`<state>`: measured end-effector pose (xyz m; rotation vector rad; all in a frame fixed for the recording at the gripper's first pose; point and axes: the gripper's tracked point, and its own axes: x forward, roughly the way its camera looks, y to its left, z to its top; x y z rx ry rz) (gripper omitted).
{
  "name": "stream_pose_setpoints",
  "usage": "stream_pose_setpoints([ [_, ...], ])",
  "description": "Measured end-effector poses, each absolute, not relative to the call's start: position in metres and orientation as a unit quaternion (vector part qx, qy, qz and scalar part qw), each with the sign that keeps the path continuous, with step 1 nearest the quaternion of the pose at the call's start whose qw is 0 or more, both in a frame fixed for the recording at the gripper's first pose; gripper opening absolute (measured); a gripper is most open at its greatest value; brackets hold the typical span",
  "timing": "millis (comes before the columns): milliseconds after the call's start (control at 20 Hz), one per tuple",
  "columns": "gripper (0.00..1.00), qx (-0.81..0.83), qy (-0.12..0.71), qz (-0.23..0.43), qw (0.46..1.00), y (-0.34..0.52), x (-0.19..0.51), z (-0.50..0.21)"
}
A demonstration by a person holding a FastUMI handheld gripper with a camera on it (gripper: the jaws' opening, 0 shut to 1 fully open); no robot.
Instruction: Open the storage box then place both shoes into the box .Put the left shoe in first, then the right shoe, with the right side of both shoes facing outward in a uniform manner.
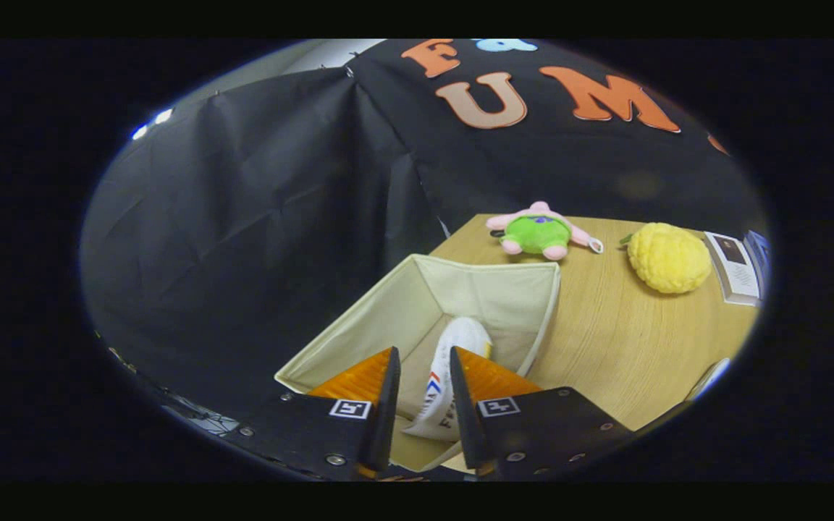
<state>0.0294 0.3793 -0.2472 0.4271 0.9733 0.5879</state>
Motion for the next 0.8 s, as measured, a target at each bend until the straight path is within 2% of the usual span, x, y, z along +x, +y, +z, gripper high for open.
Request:
stream_pose_setpoints([
  [200,0.48,0.239,0.44,0.255,0.827,0.336,0.025,-0.222],
  [300,0.57,0.235,0.438,0.229,0.837,0.294,0.018,-0.221],
  [350,0.64,0.228,0.442,0.208,0.842,0.27,0.014,-0.227],
  [500,0.73,0.207,0.465,0.146,0.848,0.201,-0.003,-0.254],
  [550,0.79,0.202,0.474,0.126,0.848,0.18,-0.011,-0.264],
  [800,0.9,0.181,0.521,0.046,0.833,0.083,-0.056,-0.315],
])
